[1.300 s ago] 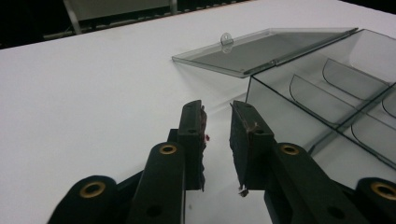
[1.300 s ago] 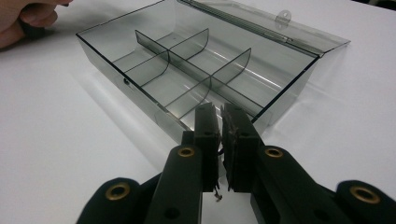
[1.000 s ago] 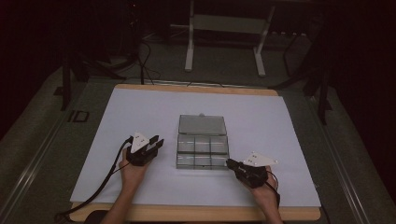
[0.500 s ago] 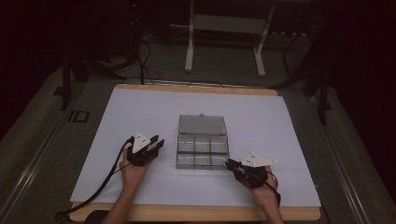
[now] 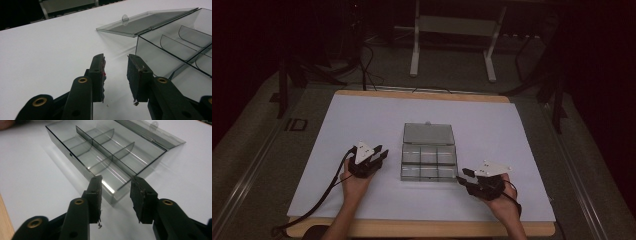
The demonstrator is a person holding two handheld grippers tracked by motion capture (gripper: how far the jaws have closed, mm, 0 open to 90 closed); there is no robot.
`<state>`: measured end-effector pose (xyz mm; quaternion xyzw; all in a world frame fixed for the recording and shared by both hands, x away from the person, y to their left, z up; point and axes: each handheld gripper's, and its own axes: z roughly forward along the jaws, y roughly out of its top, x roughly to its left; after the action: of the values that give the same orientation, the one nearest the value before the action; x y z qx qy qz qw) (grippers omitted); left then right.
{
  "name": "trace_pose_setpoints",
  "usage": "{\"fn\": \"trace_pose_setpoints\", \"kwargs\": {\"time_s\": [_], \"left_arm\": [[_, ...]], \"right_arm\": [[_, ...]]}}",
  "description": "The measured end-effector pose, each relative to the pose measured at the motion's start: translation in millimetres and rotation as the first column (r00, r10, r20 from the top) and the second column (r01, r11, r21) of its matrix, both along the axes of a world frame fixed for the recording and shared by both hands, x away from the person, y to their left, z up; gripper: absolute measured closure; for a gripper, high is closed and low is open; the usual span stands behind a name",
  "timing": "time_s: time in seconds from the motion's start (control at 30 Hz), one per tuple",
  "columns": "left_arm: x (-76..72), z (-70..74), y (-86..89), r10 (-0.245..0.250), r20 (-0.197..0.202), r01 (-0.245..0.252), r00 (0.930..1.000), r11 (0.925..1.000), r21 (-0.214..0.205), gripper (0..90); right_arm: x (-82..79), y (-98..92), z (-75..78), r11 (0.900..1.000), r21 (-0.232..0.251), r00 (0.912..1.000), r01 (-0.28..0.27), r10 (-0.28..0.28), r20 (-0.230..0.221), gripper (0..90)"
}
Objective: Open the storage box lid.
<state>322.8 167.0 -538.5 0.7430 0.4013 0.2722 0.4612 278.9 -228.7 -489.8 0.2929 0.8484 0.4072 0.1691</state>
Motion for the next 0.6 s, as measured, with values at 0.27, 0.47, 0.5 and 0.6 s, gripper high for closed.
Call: {"fn": "trace_pose_setpoints", "kwargs": {"time_s": [0.27,0.47,0.5,0.6], "left_arm": [[0.2,0.0,0.2,-0.002,-0.003,0.002,1.0,1.0,0.0,66.2],[0.2,0.1,0.1,0.002,-0.003,-0.002,1.0,1.0,0.002,64.1],[0.2,0.1,0.1,0.003,-0.002,-0.003,1.0,1.0,0.002,63.6],[0.2,0.0,0.0,0.005,-0.003,-0.005,1.0,1.0,0.002,62.7]], "right_arm": [[4.5,-3.8,8.1,0.9976,-0.069,0.9999,-0.003,0.002,-0.013,55.6],[7.8,-4.5,13.8,0.9939,-0.11,0.9998,-0.008,0.007,-0.016,54.1],[7.9,-4.6,14.9,0.9933,-0.115,0.9999,-0.01,0.008,-0.014,54.0],[8.2,-4.7,17.9,0.9901,-0.139,0.9997,-0.019,0.017,-0.015,53.2]]}}
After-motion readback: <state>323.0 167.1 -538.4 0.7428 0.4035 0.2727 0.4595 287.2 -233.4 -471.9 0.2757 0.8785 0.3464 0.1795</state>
